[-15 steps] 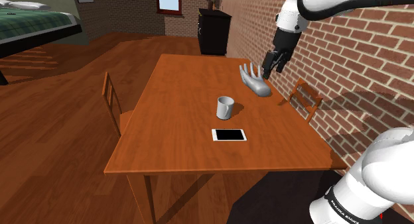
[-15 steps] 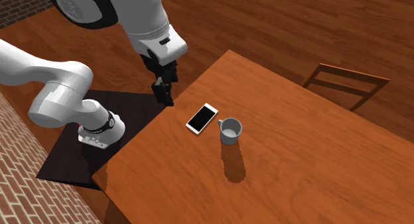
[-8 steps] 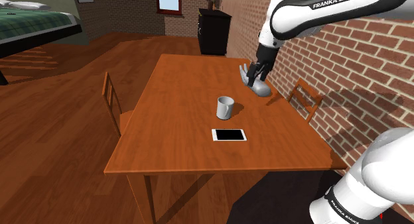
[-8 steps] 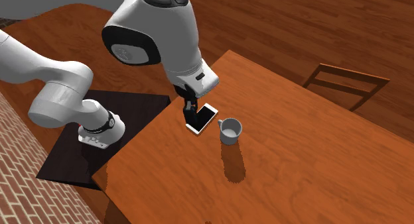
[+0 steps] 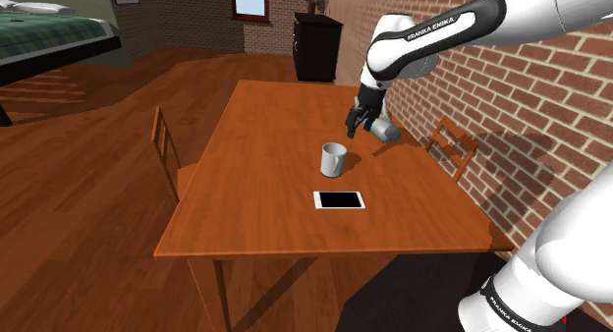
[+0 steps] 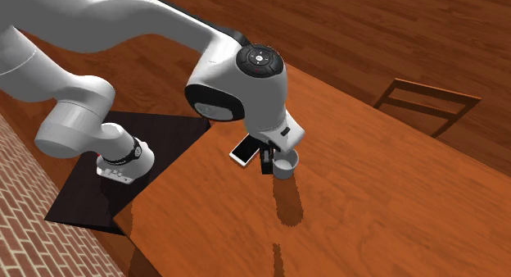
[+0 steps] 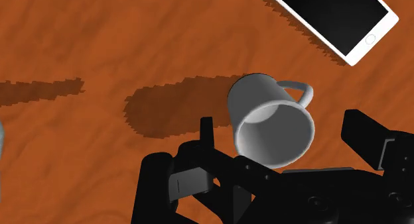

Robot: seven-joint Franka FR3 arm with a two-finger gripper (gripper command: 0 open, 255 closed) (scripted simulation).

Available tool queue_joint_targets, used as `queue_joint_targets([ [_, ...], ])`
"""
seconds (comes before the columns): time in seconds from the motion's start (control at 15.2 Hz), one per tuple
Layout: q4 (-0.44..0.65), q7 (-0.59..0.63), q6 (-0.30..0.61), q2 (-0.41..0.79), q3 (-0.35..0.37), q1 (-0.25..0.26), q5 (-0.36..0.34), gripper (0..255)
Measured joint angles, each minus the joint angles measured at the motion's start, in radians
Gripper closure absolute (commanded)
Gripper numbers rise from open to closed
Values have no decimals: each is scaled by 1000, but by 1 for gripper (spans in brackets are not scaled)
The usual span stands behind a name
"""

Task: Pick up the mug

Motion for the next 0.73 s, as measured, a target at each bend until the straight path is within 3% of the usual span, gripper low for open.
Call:
queue_joint_targets([
  [0.4, 136, -75, 82, 234, -2, -7, 79, 0],
  [0.73, 156, -106, 131, 307, 0, -16, 104, 0],
])
